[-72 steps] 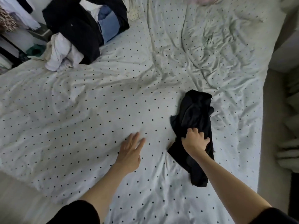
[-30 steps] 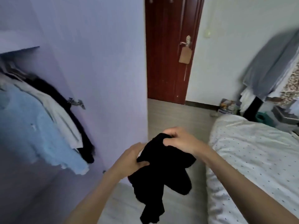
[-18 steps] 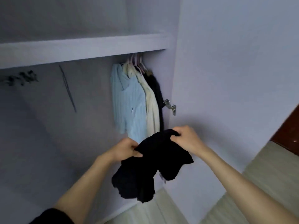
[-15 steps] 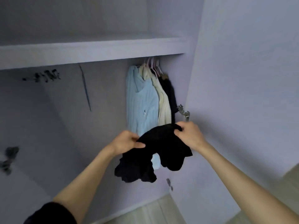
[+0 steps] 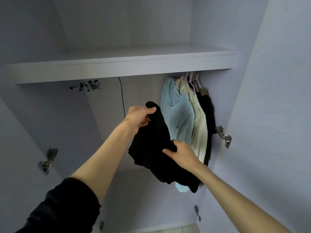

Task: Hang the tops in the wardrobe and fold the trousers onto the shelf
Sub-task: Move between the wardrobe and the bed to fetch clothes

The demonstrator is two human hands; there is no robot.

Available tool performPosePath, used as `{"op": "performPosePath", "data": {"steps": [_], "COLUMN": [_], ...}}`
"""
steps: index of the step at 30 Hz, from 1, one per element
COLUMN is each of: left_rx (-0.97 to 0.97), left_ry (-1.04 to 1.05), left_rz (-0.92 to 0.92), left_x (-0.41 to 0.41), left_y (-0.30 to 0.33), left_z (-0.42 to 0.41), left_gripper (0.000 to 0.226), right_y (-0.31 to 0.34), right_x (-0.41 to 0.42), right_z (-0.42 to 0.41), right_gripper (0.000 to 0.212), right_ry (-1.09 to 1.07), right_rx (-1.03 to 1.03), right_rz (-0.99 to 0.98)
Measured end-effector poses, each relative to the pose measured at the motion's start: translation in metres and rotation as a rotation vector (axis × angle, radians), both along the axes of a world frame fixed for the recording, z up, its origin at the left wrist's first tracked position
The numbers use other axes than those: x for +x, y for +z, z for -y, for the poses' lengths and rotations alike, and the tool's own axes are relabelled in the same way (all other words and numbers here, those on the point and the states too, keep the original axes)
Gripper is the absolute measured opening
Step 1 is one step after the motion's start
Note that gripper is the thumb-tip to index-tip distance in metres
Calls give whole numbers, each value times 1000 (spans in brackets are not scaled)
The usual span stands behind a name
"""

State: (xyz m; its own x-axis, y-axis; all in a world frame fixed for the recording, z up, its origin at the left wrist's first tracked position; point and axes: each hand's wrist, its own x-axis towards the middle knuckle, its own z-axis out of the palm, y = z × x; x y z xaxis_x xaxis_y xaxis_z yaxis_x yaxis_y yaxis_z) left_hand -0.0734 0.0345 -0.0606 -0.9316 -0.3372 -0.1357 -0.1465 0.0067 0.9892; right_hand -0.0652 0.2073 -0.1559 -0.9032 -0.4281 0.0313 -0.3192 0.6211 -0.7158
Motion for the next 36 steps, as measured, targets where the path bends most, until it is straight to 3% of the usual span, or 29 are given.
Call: {"op": "performPosePath", "data": {"steps": [2,5,8,11,15,19,21,25,30,32,36], "left_rx": [-3,-52,-249,-365,-417,-376,-411,-271,-151,-234,-478], "left_ry": [42,26,-93,-234,-489,-491,-391,-191,-96,-129,-268], "left_rz": [-12,-18,43,100,150,111,116,70,-14,-10,20], "left_x": [0,4,11,23,39,50,51,51,51,47,43], "left_y": [1,-2,-12,-27,-56,-77,-83,-83,-53,-41,-33], "left_z": [8,23,36,43,46,49,49,55,71,74,70], "left_gripper": [32,35,37,37,59,78,68,8,11,12,6], "right_y": [7,25,40,47,54,62,69,78,76,70,54], "right_x": [-7,-18,-33,-42,-50,-54,-54,-55,-47,-41,-21], "right_z": [5,14,28,46,62,70,72,70,53,49,62], "right_gripper": [22,38,27,56,43,30,30,35,49,38,41], "right_ry": [-58,-64,-90,-185,-252,-239,-223,-170,-106,7,231], "right_rx": [-48,-99,-154,-216,-214,-213,-235,-239,-194,-164,-93], "right_rz": [-13,97,227,404,479,502,523,500,472,415,329]}}
